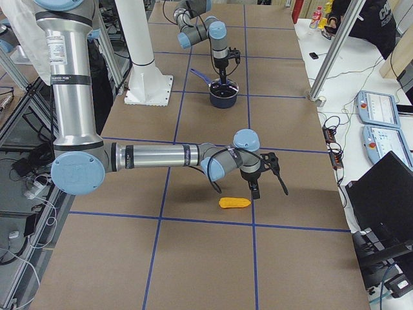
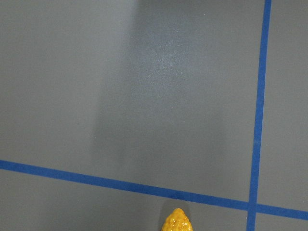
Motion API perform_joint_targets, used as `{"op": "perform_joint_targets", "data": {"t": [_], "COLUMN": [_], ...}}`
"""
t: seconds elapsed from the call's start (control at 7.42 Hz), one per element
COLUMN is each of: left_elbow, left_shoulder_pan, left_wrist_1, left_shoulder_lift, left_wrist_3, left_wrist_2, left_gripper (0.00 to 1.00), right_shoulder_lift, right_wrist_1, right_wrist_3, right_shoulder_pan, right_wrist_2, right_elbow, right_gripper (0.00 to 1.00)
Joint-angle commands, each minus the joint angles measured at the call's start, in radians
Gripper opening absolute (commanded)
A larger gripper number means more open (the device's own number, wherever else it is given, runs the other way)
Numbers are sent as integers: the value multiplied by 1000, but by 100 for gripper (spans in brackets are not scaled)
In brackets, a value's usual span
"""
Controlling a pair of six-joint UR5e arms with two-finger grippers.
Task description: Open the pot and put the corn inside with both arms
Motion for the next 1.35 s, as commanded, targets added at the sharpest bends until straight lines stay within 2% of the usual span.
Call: {"op": "perform_joint_targets", "data": {"t": [0.0, 0.27, 0.4, 0.54, 0.67, 0.94, 1.08, 1.21], "left_elbow": [-76, -321, -474, -576, -654, -765, -788, -787], "left_shoulder_pan": [-28, -57, -80, -117, -182, -300, -353, -403], "left_wrist_1": [28, 179, 215, 222, 220, 206, 188, 92], "left_shoulder_lift": [16, 117, 233, 342, 449, 670, 768, 888], "left_wrist_3": [16, 136, 232, 320, 438, 656, 762, 854], "left_wrist_2": [-6, -9, -10, -27, -90, -154, -191, -232], "left_gripper": [15, 14, 14, 14, 13, 13, 13, 13], "right_shoulder_lift": [0, 0, 0, -2, -3, -3, -5, -5], "right_wrist_1": [0, 0, 0, 0, 0, 0, 0, 0], "right_wrist_3": [-1, 1, 1, 2, 2, 5, 5, 5], "right_shoulder_pan": [0, 0, 0, 0, 0, 0, 0, 0], "right_wrist_2": [0, 0, 0, 0, 0, 0, 0, 0], "right_elbow": [2, 2, 2, 2, 2, 2, 2, 2], "right_gripper": [100, 100, 100, 100, 100, 100, 100, 100]}}
